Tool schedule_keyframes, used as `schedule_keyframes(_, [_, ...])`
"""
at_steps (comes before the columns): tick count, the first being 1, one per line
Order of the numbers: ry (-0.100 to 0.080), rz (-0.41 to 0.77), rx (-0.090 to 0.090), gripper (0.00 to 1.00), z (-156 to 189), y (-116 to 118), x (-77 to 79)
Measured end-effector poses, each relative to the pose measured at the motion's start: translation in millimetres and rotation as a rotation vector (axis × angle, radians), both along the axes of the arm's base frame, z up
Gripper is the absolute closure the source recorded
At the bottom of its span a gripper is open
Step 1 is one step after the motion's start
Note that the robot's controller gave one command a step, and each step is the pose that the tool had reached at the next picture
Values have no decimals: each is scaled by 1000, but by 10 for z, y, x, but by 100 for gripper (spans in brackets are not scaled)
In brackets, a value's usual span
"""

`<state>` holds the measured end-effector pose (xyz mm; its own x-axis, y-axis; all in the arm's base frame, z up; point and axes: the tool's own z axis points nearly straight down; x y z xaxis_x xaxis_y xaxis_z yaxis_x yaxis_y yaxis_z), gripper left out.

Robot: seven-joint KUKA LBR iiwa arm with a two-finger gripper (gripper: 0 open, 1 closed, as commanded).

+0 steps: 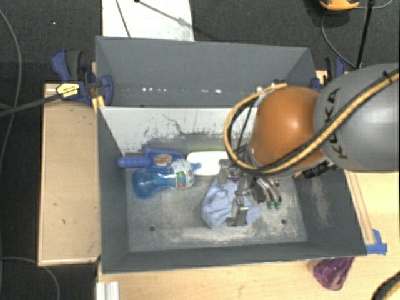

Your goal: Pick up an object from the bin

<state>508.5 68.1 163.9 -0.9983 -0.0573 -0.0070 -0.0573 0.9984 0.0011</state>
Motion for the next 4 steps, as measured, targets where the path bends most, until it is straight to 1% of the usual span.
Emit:
schedule_keyframes(1, [0, 230, -1, 0, -533, -114, -52])
schedule_keyframes(2, [0, 232, -1, 100, -847, -427, -11])
schedule_keyframes(3, [0, 231, -1, 100, -847, -427, -11])
schedule_keyframes(4, [6, 229, 0, 100, -400, -387, 6])
